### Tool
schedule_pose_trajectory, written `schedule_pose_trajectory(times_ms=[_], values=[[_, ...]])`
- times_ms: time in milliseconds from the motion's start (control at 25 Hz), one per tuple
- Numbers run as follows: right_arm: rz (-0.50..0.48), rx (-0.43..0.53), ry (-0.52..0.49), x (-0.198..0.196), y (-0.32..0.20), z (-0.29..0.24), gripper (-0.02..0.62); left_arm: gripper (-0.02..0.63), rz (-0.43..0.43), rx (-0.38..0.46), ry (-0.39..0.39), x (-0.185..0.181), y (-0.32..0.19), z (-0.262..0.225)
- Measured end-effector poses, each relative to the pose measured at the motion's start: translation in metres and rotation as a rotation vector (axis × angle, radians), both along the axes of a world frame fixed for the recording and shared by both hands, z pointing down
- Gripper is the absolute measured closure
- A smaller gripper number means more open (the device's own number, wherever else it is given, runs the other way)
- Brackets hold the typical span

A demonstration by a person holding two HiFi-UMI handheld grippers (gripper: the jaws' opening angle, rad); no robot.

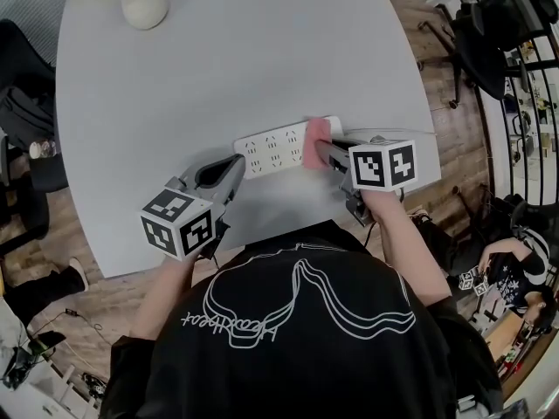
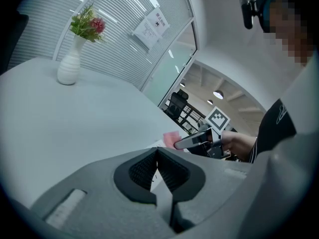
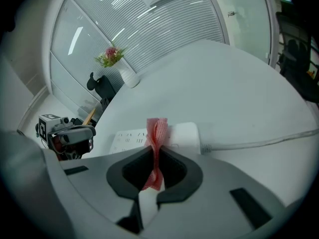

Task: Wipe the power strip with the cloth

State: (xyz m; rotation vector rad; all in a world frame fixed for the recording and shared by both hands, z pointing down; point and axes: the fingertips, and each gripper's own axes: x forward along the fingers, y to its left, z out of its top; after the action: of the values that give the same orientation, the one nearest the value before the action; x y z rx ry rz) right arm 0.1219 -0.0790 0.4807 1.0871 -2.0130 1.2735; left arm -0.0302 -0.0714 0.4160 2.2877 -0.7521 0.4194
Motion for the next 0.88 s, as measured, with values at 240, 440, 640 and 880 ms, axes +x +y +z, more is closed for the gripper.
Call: schedule_pose_trajectory(times_ms=[240, 440, 640, 880], values=[[0.045, 0.016, 0.045, 0.026, -0.002, 0.001, 0.56, 0.594, 0.009, 0.0, 0.004, 0.005, 0.0, 0.0], [0.076, 0.019, 0.056, 0.043, -0.001, 0.001, 0.56, 0.594, 0.013, -0.005, 0.002, 0.008, 0.002, 0.001], [0.097, 0.027, 0.085, 0.058, -0.001, 0.002, 0.56, 0.594, 0.013, -0.006, 0.001, 0.008, 0.001, 0.002], [0.106, 0.036, 0.111, 0.065, -0.001, 0.001, 0.56, 0.594, 0.009, -0.01, -0.001, 0.005, 0.007, 0.002]])
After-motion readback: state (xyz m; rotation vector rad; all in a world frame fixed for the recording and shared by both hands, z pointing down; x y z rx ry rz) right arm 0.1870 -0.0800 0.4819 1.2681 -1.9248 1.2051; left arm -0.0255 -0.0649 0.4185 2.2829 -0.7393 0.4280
